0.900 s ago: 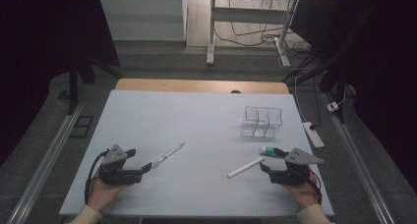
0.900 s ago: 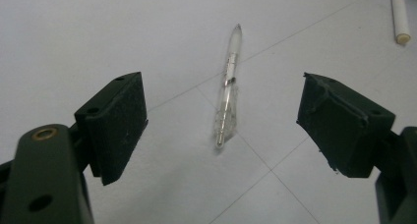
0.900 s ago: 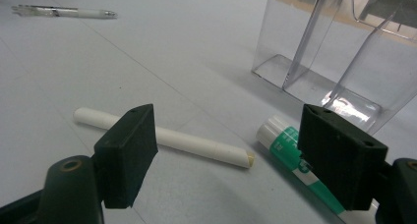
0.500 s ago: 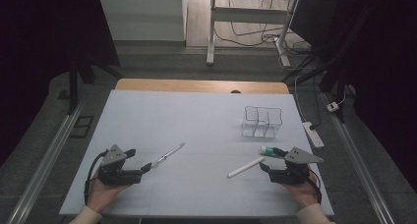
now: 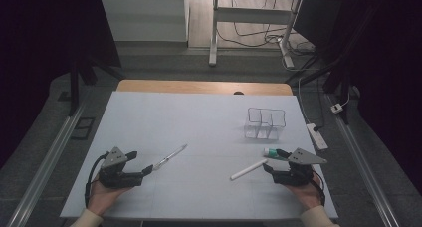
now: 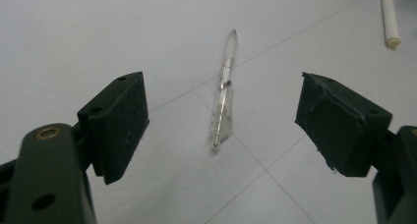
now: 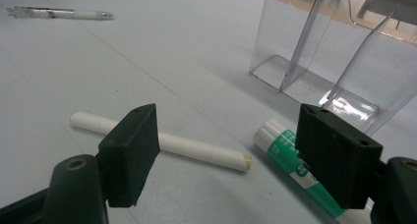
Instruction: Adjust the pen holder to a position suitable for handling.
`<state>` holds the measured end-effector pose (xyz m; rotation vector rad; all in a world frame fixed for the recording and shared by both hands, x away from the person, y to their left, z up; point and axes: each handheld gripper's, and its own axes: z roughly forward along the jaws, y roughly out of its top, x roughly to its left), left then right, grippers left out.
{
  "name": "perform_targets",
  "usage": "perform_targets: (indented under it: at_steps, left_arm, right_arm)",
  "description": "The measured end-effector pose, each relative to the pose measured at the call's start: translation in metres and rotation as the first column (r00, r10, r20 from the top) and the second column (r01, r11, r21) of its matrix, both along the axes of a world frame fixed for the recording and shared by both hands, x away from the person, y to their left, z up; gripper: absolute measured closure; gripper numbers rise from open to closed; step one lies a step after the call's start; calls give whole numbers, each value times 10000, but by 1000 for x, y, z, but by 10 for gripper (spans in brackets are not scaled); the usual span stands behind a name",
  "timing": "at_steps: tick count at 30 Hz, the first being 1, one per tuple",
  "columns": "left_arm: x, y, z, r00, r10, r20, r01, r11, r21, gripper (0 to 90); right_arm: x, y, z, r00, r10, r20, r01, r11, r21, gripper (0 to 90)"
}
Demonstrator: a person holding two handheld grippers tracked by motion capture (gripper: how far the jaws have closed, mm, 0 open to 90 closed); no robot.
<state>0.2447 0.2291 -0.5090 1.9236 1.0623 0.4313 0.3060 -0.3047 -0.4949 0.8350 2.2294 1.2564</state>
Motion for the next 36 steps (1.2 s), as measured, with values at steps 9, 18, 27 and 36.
perform_targets:
  at_steps: [9,18,27,36]
  left_arm:
    - [0,1,0,10000,22,-3,-22,10000,-60,205]
    - [1,1,1,10000,26,10,-26,10000,-82,206]
    - [0,0,1,10000,-20,11,20,10000,-31,206]
    - [0,0,1,10000,2,-14,-2,10000,-30,207]
  right_arm:
    - [4,1,10,9999,-129,44,129,9998,142,276]
    - [14,4,32,9986,-445,294,433,9982,415,293]
    - [24,6,57,9916,-1265,288,1259,9918,194,335]
    - [38,3,68,9859,-1661,210,1656,9859,222,385]
